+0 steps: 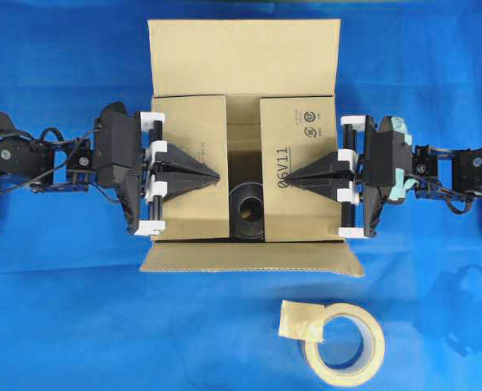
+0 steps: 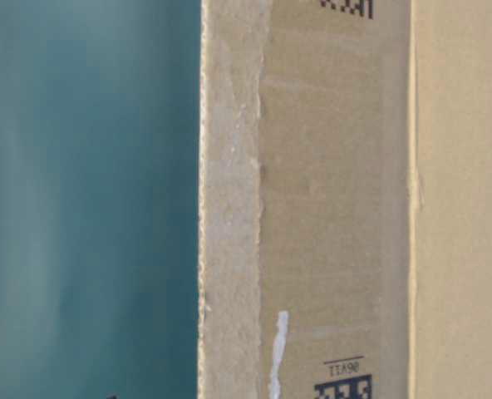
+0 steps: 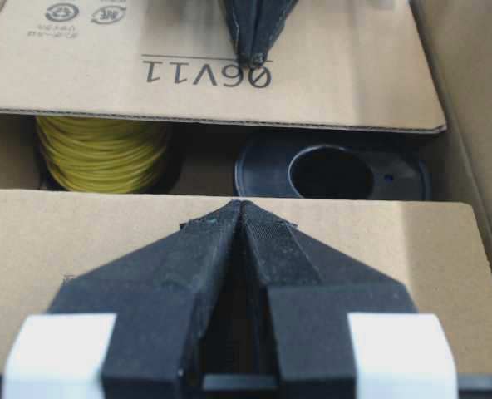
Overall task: Close the cardboard box.
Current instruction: 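Fold the far flap down toward the box with the left gripper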
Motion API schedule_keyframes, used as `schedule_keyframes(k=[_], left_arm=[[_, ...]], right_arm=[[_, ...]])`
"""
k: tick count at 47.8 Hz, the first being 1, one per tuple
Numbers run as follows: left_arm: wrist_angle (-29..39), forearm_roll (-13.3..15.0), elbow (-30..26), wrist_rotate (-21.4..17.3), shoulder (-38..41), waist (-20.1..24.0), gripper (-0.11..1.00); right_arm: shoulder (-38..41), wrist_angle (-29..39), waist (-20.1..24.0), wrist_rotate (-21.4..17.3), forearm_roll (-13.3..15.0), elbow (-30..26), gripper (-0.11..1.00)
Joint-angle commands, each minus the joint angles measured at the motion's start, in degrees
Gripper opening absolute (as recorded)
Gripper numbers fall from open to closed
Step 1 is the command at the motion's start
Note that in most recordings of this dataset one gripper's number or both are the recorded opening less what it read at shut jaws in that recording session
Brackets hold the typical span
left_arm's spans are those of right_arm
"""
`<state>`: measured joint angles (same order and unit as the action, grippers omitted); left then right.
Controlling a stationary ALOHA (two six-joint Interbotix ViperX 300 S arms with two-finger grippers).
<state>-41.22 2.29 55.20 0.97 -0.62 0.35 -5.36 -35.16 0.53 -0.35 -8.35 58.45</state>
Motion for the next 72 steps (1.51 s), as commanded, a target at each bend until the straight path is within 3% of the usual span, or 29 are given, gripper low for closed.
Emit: schedule_keyframes(k=[1, 10, 20, 39, 72], left_arm=[[-0.26, 0.0, -1.49, 0.09, -0.18, 0.09, 0.02], [-0.18, 0.0, -2.9, -0.62, 0.44, 0.53, 0.02], [-0.18, 0.0, -7.21, -1.05, 2.29, 4.04, 0.02], [5.36, -0.18, -18.11, -6.5, 7.21, 10.55, 0.02], [5.45, -0.53, -20.74, -6.5, 12.39, 12.39, 0.02]], right_arm=[[-0.35, -0.18, -0.18, 0.09, -0.35, -0.97, 0.01], [-0.35, -0.35, -0.18, 0.09, -0.26, -1.05, 0.01], [-0.35, -0.35, -0.09, 0.0, -0.35, -1.14, 0.01], [-0.26, -0.44, 0.79, 0.0, -0.35, -1.05, 0.01], [-0.18, -0.44, 0.88, 0.0, -0.35, -1.14, 0.01]])
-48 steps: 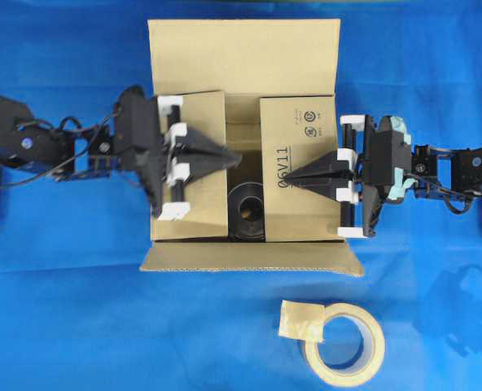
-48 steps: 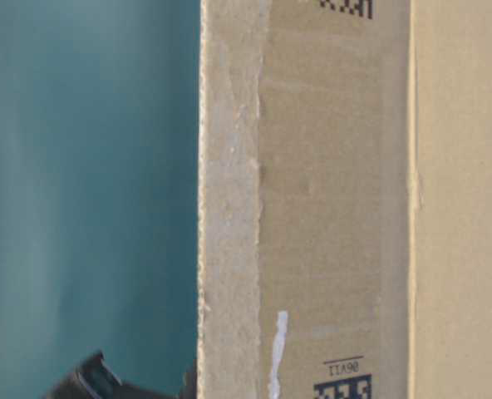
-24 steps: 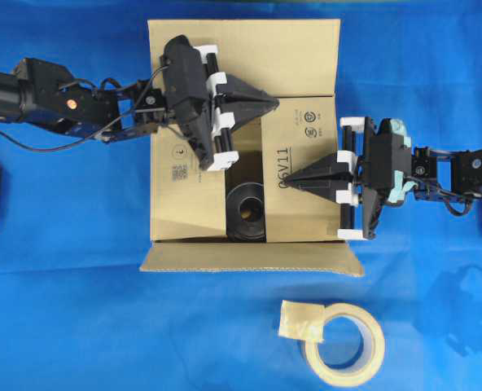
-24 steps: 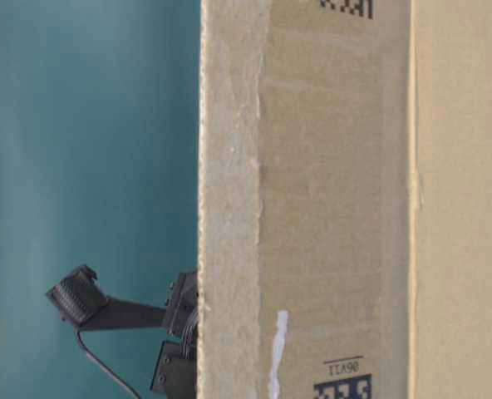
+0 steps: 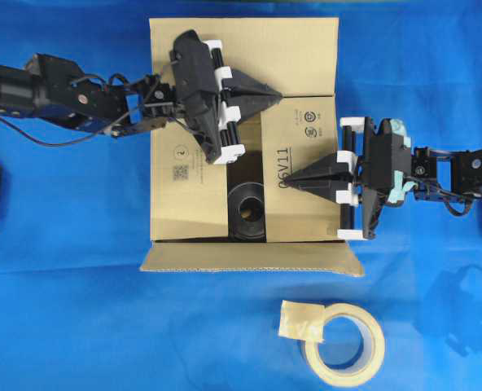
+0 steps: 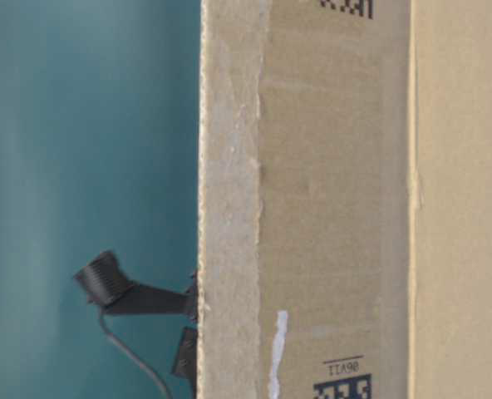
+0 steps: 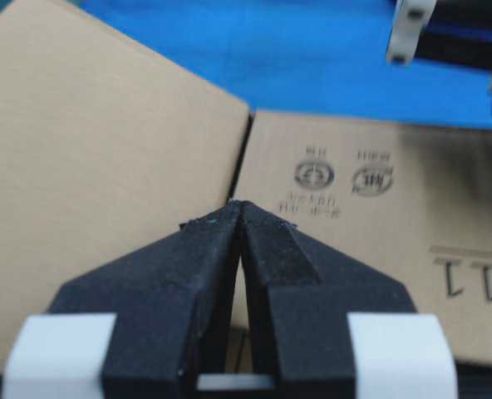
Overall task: Close the cardboard box.
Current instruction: 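Fold the far flap down toward the box with the left gripper, then swing the right gripper down and fold the near flap over the box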
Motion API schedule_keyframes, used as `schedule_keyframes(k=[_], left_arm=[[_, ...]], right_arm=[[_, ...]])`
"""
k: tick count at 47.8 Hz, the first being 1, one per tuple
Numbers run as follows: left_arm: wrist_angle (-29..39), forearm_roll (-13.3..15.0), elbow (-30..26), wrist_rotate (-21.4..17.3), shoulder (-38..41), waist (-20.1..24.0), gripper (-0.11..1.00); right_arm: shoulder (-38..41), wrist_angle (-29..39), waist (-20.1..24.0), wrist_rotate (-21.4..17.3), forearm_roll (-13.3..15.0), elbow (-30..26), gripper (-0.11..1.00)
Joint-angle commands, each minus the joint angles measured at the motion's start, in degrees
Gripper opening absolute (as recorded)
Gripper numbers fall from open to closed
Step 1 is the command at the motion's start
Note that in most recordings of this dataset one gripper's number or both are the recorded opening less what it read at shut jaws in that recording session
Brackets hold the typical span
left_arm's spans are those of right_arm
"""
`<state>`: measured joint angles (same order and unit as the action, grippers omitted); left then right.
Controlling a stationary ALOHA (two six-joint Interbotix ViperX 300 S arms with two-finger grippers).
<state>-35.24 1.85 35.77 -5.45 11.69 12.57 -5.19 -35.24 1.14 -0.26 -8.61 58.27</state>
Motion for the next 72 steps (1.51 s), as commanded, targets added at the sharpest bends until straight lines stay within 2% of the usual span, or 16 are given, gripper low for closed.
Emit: schedule_keyframes(k=[1, 27, 42, 52, 61, 67, 72], left_arm=[[-0.53, -0.09, -1.41, -0.09, 0.44, 0.26, 0.02], [-0.53, -0.09, -0.62, 0.0, 0.53, 0.18, 0.02], [-0.18, -0.09, -0.62, -0.09, 0.44, 0.35, 0.02], [-0.09, -0.09, -0.7, -0.09, 0.44, 1.05, 0.02], [-0.09, -0.18, -0.62, -0.09, 0.44, 1.23, 0.02], [0.0, -0.09, -0.62, -0.09, 0.44, 1.49, 0.02], [-0.09, -0.09, -0.7, -0.09, 0.44, 1.58, 0.02]], right_arm=[[-0.35, -0.35, 0.26, -0.09, -0.09, -0.97, 0.01], [-1.67, 0.18, 0.26, -0.09, -0.09, -0.97, 0.01], [-13.36, 8.0, 1.49, -0.09, -0.09, -1.14, 0.01], [-22.85, 13.97, 7.12, 0.0, 0.0, -0.88, 0.01], [-28.21, 13.71, 14.5, 0.79, 0.7, -0.18, 0.01], [-27.16, 13.62, 18.54, 0.97, 1.93, -0.09, 0.01], [-23.38, 12.92, 20.04, 0.97, 2.02, -0.62, 0.01]])
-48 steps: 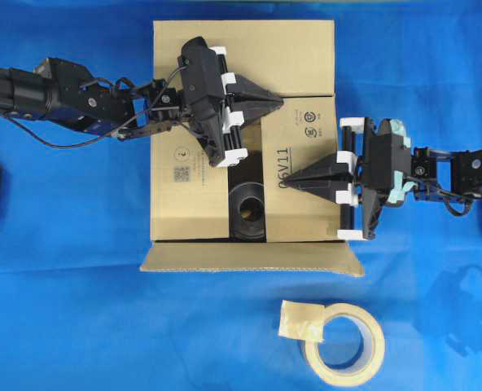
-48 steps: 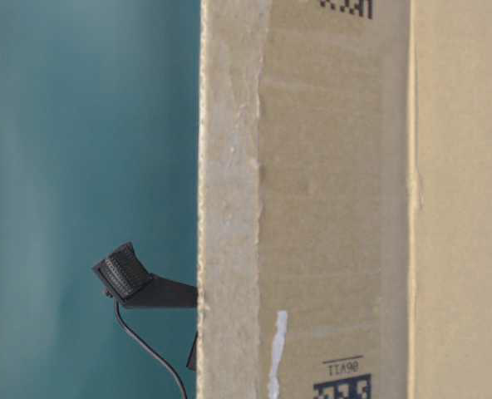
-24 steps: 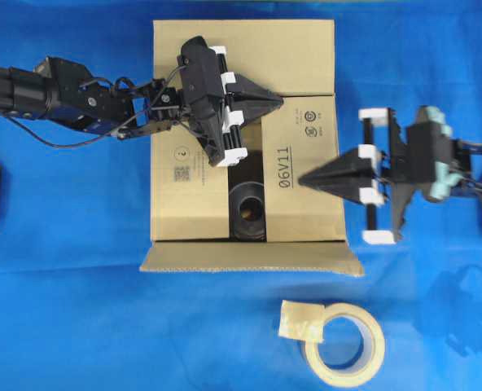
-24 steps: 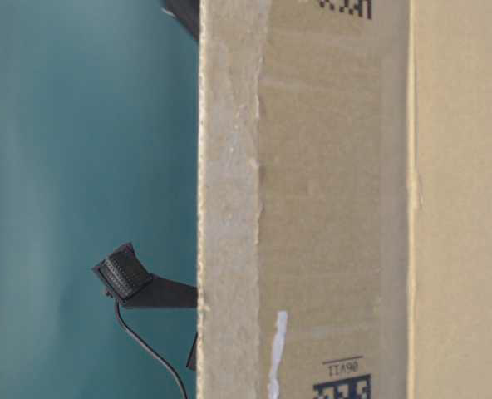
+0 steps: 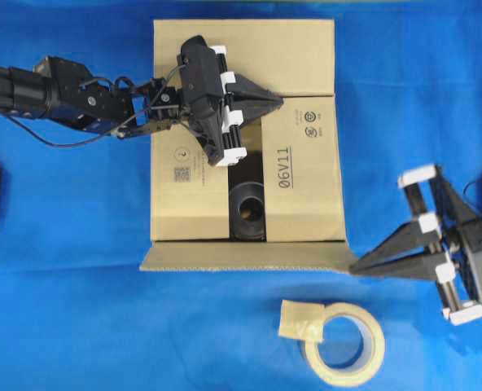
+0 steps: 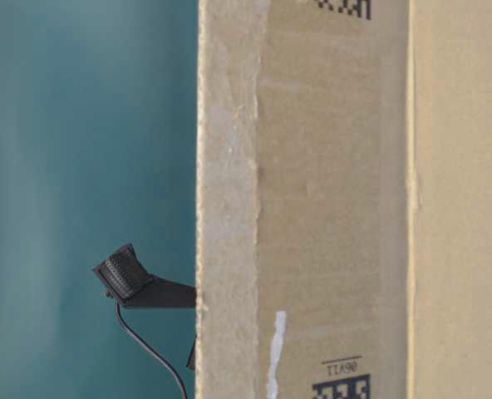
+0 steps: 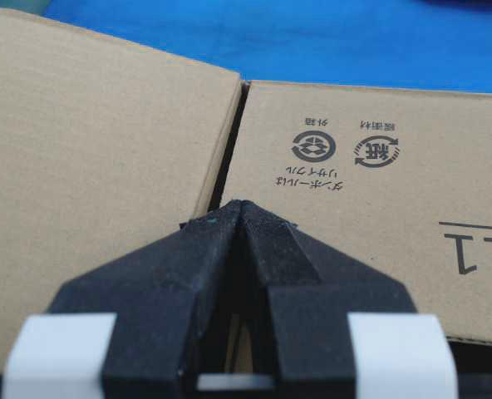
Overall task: Close the cardboard box.
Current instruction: 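Swing the right gripper down and fold the near flap over the box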
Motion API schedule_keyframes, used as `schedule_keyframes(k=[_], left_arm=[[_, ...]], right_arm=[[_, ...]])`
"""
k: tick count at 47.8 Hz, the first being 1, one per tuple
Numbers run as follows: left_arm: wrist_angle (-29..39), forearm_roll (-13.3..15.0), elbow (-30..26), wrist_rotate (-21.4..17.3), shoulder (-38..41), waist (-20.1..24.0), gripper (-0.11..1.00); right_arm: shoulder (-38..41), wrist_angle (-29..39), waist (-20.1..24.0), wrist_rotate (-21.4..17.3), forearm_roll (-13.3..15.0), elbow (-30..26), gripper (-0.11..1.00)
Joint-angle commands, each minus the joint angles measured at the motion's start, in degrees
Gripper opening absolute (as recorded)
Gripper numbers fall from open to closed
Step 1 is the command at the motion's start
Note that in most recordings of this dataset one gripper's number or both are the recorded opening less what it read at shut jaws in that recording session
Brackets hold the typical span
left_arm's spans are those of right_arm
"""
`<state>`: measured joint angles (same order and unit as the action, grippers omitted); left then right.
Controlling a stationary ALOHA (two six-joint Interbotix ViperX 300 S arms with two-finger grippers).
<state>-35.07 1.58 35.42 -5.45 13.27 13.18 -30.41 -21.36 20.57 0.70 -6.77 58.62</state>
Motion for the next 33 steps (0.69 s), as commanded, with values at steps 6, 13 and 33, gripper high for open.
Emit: schedule_keyframes(k=[6, 13, 33], left_arm=[[-0.26, 0.18, -0.44, -0.09, -1.14, 0.97, 0.02], [-0.26, 0.18, -0.44, -0.09, -1.14, 0.97, 0.02], [-0.26, 0.18, -0.44, 0.09, -1.14, 1.05, 0.02]], right_arm=[[6.15, -2.11, 0.53, 0.0, 0.09, -2.02, 0.01], [7.29, -2.02, -1.49, 0.0, 0.09, -2.55, 0.01], [7.38, 1.76, -13.1, -0.18, -0.44, -1.67, 0.01]])
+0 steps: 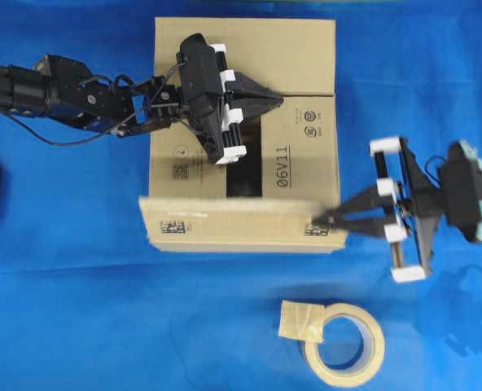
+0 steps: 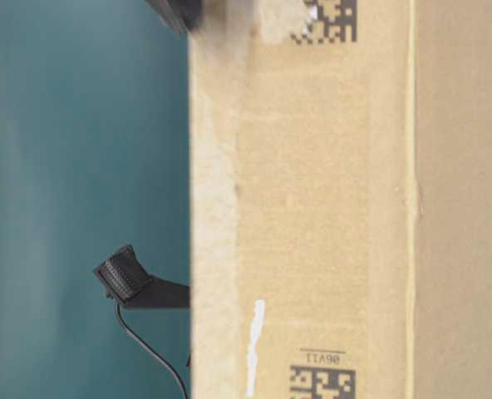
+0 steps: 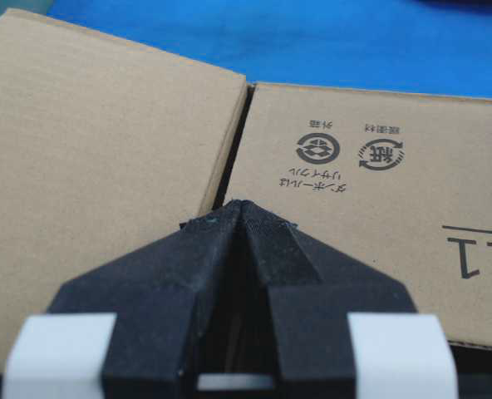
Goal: Close the cardboard box.
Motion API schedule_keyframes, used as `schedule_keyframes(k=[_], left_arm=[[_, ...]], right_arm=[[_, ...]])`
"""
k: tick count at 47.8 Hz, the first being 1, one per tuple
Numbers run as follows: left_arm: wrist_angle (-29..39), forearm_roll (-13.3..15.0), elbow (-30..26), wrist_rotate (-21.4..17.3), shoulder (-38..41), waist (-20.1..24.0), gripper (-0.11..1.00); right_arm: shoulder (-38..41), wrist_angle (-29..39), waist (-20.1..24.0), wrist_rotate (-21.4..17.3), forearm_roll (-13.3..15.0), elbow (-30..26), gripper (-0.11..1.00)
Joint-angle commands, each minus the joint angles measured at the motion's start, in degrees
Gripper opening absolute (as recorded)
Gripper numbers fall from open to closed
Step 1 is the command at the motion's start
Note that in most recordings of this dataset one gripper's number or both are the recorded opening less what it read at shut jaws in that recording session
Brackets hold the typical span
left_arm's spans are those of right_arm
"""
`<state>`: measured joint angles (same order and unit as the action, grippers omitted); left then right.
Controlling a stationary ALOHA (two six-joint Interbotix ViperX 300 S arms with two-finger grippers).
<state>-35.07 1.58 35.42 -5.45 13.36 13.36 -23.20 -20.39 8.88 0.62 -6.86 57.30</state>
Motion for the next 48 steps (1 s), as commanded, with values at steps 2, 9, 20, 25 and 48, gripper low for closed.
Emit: schedule_keyframes(k=[2, 9, 20, 25, 48], left_arm=[[-0.18, 0.18, -0.44, 0.09, -1.23, 0.79, 0.02], [-0.26, 0.18, -0.7, 0.09, -1.23, 0.79, 0.02], [-0.26, 0.18, -0.79, 0.18, -1.23, 0.88, 0.02], [-0.26, 0.18, -0.88, 0.26, -1.23, 0.88, 0.02], [0.35, 0.18, -1.32, 0.79, -1.85, 0.44, 0.02]], right_arm=[[0.26, 1.23, -2.37, 0.0, -0.53, -0.18, 0.01], [1.41, 2.81, -5.27, -0.09, -1.67, 0.79, 0.01], [4.39, 4.75, -6.24, -0.53, -1.85, 1.58, 0.01], [5.89, 4.75, -6.24, -0.62, -1.85, 1.67, 0.01], [7.56, 4.75, -6.33, -0.88, -1.85, 1.67, 0.01]])
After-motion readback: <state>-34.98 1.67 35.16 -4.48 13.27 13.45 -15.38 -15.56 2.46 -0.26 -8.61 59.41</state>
